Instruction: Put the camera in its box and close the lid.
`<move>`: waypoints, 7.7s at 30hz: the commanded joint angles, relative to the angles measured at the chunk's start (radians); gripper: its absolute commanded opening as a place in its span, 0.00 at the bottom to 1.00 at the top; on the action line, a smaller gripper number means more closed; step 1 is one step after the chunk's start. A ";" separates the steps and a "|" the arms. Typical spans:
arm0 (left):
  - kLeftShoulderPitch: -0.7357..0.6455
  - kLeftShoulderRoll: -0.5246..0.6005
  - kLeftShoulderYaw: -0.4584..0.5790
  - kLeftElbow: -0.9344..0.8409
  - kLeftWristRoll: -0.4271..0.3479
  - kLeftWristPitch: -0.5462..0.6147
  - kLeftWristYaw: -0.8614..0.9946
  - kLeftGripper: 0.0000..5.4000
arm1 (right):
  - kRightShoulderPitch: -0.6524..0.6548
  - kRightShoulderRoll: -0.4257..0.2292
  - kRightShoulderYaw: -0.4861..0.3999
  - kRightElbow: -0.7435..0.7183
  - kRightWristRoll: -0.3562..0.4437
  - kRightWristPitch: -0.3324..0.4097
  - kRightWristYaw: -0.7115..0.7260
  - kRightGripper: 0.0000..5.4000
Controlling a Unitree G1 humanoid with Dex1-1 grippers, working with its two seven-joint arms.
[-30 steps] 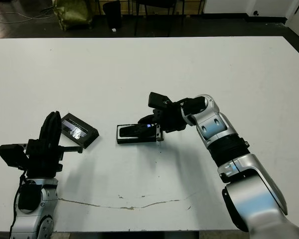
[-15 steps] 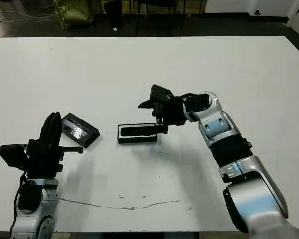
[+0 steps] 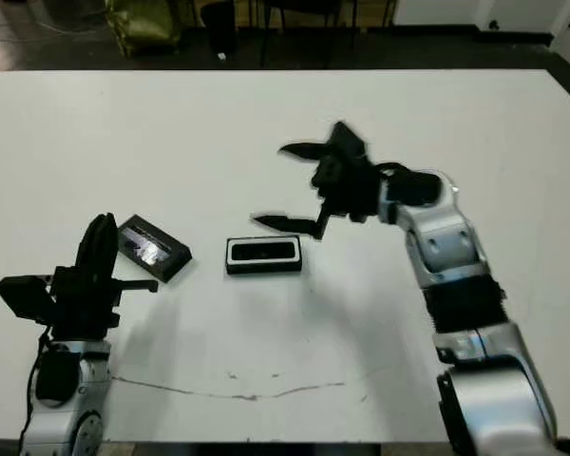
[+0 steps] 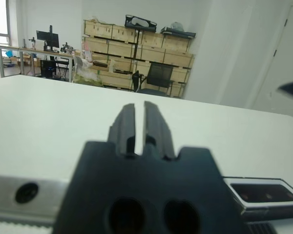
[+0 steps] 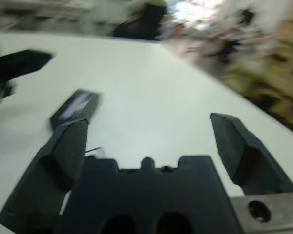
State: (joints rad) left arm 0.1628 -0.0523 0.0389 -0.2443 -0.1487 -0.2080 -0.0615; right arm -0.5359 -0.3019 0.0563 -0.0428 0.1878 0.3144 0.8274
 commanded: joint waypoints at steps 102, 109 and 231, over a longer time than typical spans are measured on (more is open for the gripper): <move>-0.980 0.757 -0.699 0.291 0.595 0.294 -1.532 0.00 | 0.676 0.161 -0.167 -0.282 0.073 -0.383 -0.550 0.00; -0.950 0.831 -0.683 0.248 0.552 0.281 -1.553 0.00 | 0.680 0.153 -0.168 -0.274 0.075 -0.397 -0.541 0.00; -0.063 0.450 0.331 -0.171 -0.460 0.973 -0.182 0.99 | 0.708 0.161 -0.099 -0.292 0.033 -0.318 -0.595 0.00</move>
State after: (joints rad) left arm 0.0972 0.3802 0.3734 -0.4369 -0.6142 0.7451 -0.2378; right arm 0.1615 -0.1385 -0.0436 -0.3356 0.2271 -0.0308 0.2389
